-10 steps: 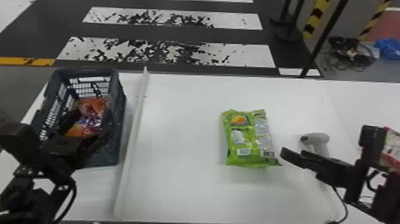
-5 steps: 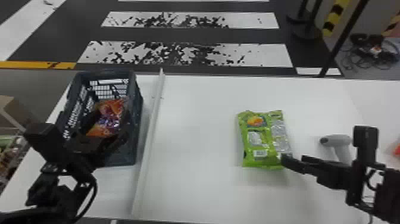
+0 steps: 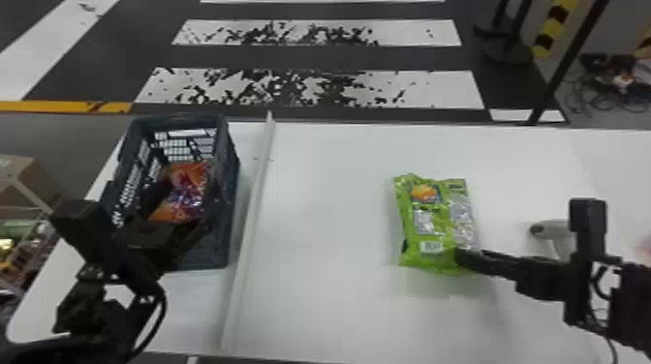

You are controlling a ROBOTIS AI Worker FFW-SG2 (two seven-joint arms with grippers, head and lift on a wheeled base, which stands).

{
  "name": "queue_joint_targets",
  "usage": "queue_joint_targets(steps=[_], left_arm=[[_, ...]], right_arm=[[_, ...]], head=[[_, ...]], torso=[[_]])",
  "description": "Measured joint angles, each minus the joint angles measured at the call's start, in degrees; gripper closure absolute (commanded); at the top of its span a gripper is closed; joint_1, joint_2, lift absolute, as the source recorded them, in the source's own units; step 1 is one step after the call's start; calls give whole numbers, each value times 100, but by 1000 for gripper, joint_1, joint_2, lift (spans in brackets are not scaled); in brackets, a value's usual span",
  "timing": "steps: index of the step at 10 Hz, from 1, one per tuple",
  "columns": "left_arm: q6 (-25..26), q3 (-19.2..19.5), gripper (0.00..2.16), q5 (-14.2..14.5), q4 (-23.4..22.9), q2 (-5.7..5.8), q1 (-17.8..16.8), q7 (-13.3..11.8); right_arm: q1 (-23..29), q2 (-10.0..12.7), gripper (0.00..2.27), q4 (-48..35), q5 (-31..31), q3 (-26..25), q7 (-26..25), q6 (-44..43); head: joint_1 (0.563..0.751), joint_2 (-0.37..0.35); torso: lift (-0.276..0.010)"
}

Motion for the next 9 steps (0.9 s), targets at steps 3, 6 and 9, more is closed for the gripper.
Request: queue_joint_targets(steps=[3, 6, 9], left_arm=[[4, 1, 100, 0, 3, -4, -1, 1], [2, 10, 100, 0, 4, 0, -4, 1], [5, 19, 100, 1, -9, 2, 0, 0]], right_arm=[[-36, -21, 2253, 85, -450, -308, 260, 185], [-35, -37, 2253, 37, -1216, -923, 422, 418], [-37, -19, 2253, -92, -2254, -2274, 286, 486]], head=[[695, 61], [695, 45], [695, -62]], torso=[[-95], [-95], [-95]])
